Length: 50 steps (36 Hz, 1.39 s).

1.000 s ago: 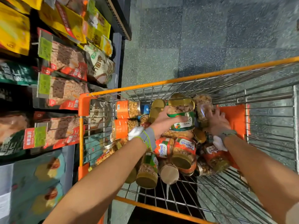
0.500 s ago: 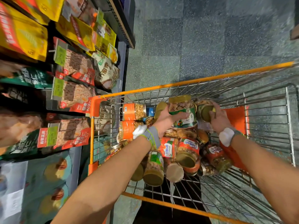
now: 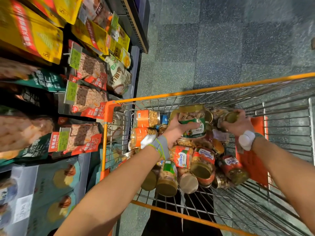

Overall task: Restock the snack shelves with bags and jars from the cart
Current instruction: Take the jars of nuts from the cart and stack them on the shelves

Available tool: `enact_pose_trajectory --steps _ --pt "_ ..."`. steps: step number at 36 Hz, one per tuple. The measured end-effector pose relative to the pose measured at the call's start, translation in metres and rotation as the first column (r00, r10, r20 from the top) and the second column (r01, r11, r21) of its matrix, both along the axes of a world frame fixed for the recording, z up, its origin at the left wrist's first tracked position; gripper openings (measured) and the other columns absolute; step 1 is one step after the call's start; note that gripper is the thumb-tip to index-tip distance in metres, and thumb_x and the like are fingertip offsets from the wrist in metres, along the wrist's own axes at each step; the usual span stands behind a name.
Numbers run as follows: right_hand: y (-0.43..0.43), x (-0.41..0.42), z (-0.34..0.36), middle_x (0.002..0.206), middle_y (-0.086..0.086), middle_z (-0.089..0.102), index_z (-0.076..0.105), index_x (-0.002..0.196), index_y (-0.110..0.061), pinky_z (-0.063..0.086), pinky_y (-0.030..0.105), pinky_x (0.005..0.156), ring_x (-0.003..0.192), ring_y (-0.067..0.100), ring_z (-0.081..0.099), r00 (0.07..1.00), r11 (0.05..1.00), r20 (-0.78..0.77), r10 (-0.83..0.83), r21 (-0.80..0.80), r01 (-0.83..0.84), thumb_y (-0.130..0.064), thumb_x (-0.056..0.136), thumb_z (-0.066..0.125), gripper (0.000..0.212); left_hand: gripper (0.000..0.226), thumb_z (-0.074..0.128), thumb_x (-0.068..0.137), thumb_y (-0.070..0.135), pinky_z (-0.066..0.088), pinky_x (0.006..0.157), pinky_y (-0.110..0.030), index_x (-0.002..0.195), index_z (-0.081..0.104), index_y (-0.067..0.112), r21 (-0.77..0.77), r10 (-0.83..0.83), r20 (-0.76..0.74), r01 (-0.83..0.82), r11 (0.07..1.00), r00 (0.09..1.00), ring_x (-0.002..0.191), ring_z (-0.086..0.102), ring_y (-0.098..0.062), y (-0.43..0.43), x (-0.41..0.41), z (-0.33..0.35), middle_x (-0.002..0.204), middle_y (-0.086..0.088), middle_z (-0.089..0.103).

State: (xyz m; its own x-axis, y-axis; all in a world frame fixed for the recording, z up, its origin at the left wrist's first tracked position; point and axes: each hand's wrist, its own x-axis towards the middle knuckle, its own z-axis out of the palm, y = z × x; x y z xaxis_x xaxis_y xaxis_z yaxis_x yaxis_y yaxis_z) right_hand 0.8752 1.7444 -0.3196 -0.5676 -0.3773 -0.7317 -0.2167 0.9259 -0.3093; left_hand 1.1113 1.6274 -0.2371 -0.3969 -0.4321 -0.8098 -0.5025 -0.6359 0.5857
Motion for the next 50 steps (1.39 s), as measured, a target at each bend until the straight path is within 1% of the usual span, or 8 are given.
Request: enact_pose_trajectory --steps 7,11,17,21,27,37,44,50 --pt "-0.004 0.011 0.085 0.106 0.004 0.062 0.04 0.141 -0.014 0.044 0.011 0.052 0.069 0.004 0.058 0.984 0.99 0.121 0.128 -0.072 -0.12 -0.027 0.076 0.086 0.081 0.112 0.089 0.071 0.039 0.036 0.114 -0.048 0.158 0.021 0.022 -0.017 -0.011 -0.066 0.01 1.0 0.998 0.135 0.043 -0.021 -0.007 0.006 0.049 0.149 -0.006 0.047" --pt "-0.012 0.01 0.155 0.121 0.002 0.054 0.041 0.142 -0.023 0.05 0.016 0.066 0.081 0.008 0.059 0.956 0.95 0.186 0.229 -0.256 -0.178 -0.021 0.077 0.085 0.078 0.083 0.087 0.075 0.029 0.038 0.112 -0.049 0.145 0.042 0.032 -0.031 -0.079 -0.067 0.078 0.997 0.995 0.139 0.042 -0.027 -0.007 0.014 0.091 0.144 0.0 0.052" --pt "-0.031 0.024 0.234 0.116 0.0 0.069 0.058 0.126 -0.027 0.049 0.012 0.082 0.089 -0.007 0.063 0.919 0.834 0.219 0.327 -0.525 -0.172 -0.018 0.074 0.086 0.059 0.013 0.064 0.097 0.014 0.048 0.046 -0.011 0.109 0.065 0.008 -0.017 -0.116 -0.129 0.115 0.993 0.985 0.042 0.059 0.003 -0.006 0.044 0.178 0.049 0.01 0.064" --pt "-0.048 0.051 0.295 0.118 -0.001 0.071 0.053 0.138 -0.036 0.052 0.028 0.087 0.099 0.009 0.067 0.862 0.762 0.343 0.372 -0.644 -0.073 -0.013 0.08 0.077 0.066 0.053 0.092 0.057 0.039 0.059 0.082 -0.033 0.099 0.07 0.013 -0.078 -0.017 -0.224 -0.001 0.997 0.974 0.08 0.072 -0.016 -0.004 0.071 0.219 0.089 -0.006 0.076" --pt "-0.078 0.113 0.353 0.094 0.011 0.076 0.067 0.11 -0.009 0.059 0.035 0.084 0.082 0.022 0.072 0.772 0.717 0.494 0.399 -0.693 0.073 -0.024 0.085 0.062 0.03 0.022 0.078 0.061 0.023 0.059 0.061 -0.026 0.081 0.079 0.012 -0.12 0.217 -0.387 -0.282 0.952 0.896 0.068 0.074 -0.016 0.025 0.119 0.283 0.081 -0.005 0.076" --pt "-0.079 0.253 0.423 0.104 0.002 0.076 0.067 0.111 -0.017 0.052 0.039 0.092 0.093 0.019 0.072 0.512 0.495 0.367 0.777 -0.858 -0.135 -0.064 0.047 0.088 0.082 0.056 0.09 0.05 0.033 0.057 0.073 -0.033 0.098 0.071 0.011 -0.199 0.538 -0.463 -0.674 0.711 0.704 0.074 0.071 -0.02 0.121 0.242 0.355 0.088 -0.007 0.075" --pt "-0.026 0.393 0.501 0.098 -0.01 0.066 0.063 0.113 -0.01 0.05 0.012 0.079 0.097 0.014 0.062 0.35 0.267 0.157 0.924 -0.918 -0.293 -0.021 0.095 0.062 0.021 0.01 0.06 0.094 0.01 0.06 0.065 -0.029 0.1 0.067 0.012 -0.298 0.657 -0.547 -0.854 0.427 0.519 0.073 0.073 -0.014 0.222 0.342 0.414 0.086 -0.003 0.076" --pt "0.006 0.491 0.524 0.118 0.004 0.072 0.068 0.116 -0.018 0.041 0.049 0.11 0.116 0.025 0.064 0.081 0.14 0.122 0.989 -0.951 -0.277 -0.077 0.049 0.08 0.089 0.03 0.066 0.095 0.024 0.062 0.066 -0.034 0.121 0.064 0.01 -0.367 0.691 -0.589 -0.9 0.233 0.419 0.085 0.074 -0.023 0.292 0.427 0.446 0.106 -0.014 0.073"
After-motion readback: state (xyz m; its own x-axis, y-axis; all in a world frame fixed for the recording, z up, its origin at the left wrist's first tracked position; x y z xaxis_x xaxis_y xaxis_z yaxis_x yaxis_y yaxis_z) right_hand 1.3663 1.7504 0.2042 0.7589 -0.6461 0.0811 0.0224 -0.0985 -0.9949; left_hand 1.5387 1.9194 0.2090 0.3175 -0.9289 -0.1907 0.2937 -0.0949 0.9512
